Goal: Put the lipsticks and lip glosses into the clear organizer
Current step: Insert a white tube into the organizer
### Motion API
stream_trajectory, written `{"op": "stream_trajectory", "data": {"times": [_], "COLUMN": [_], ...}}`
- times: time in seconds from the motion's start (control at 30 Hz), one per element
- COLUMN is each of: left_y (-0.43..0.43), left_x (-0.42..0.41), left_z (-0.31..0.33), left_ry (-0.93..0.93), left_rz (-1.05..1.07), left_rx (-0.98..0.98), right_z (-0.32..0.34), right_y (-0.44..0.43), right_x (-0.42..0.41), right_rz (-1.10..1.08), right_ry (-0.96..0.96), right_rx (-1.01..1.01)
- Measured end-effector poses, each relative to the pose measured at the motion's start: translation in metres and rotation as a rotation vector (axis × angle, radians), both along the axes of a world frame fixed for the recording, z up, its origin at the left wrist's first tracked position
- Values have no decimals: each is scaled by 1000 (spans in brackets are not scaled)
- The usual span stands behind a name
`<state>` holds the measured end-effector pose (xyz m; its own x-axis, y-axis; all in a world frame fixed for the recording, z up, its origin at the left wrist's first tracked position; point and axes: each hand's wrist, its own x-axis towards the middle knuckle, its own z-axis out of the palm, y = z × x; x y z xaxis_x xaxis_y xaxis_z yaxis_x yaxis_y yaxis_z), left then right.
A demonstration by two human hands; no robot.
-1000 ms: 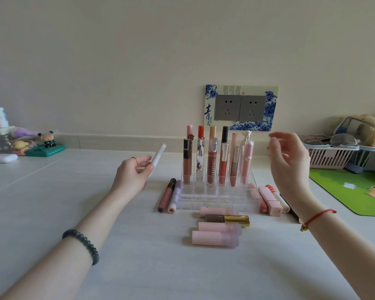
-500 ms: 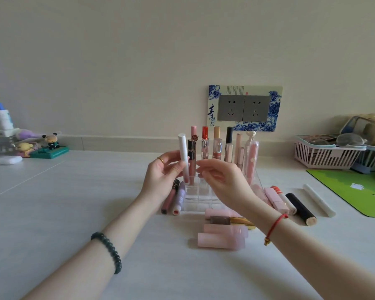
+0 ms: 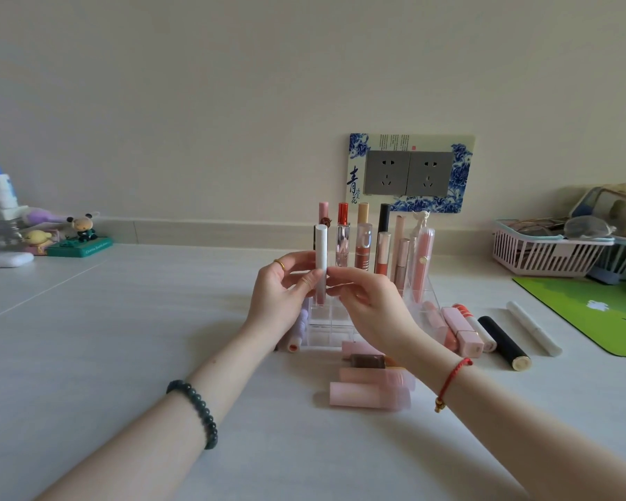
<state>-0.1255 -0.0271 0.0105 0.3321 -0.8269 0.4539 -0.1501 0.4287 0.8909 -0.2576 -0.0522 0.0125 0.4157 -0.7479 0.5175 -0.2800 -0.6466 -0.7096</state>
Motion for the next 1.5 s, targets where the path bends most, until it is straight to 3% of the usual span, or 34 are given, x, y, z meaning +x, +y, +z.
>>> {"op": "stream_trajectory", "data": {"times": [0.6,1.5], "left_y": [-4,1], "left_x": [3,7], "left_z": [-10,-10], "left_ry": [-99,-172], "left_rz": [45,94], "left_rx": [30,84], "right_z": [-6,-5], "right_y": [2,8], "right_x": [3,-1], "right_rz": [-66,-86], "right_ry": [124,123], "right_rx": [1,-3]}}
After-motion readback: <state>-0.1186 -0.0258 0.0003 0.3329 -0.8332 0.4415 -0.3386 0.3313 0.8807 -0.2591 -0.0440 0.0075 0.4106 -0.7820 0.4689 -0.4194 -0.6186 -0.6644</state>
